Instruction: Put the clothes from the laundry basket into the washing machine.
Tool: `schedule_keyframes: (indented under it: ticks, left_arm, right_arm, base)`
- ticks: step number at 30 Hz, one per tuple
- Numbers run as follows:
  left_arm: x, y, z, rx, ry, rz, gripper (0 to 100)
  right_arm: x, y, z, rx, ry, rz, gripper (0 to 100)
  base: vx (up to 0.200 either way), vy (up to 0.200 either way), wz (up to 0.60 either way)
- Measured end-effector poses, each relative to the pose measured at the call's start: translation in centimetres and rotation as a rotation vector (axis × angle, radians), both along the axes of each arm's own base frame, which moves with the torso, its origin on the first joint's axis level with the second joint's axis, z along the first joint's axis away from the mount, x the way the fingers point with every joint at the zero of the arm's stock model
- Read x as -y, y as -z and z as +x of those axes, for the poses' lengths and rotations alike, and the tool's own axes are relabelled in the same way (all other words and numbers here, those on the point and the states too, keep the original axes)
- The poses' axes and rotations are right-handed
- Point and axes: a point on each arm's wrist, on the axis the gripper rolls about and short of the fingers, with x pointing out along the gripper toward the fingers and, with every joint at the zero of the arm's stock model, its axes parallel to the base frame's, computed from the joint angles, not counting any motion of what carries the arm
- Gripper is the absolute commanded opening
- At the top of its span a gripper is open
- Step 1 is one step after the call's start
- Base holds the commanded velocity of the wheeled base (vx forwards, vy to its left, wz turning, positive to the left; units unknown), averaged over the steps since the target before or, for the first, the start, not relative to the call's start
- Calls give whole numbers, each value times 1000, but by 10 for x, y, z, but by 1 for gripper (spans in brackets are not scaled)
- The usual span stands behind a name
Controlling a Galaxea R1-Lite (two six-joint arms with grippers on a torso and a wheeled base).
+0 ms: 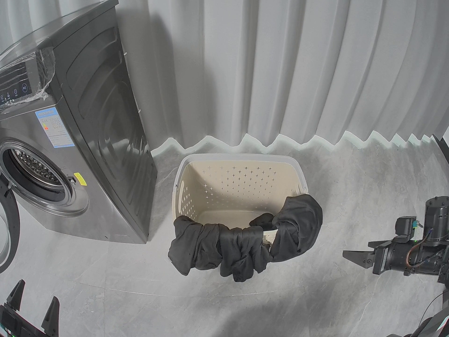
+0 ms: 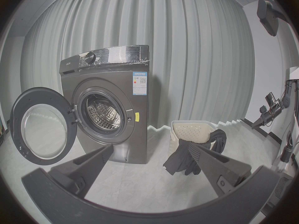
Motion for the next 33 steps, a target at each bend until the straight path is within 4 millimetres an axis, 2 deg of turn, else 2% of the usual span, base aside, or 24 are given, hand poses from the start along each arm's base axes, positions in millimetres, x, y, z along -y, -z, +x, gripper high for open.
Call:
schedule_keyframes:
  ticks: [9,20,33]
  left_arm:
    - [0,0,0,0,0,0,100]
    - [0,0,0,0,0,0,100]
    - [0,0,0,0,0,0,100]
  right_arm:
    - [-23,24,39,-10,-47,5,100]
    - [-40,51,89,27,-40,14,100]
    - [-50,83,116,39,-42,12,100]
  base:
    - [0,0,0]
    - [0,0,0]
    - [0,0,0]
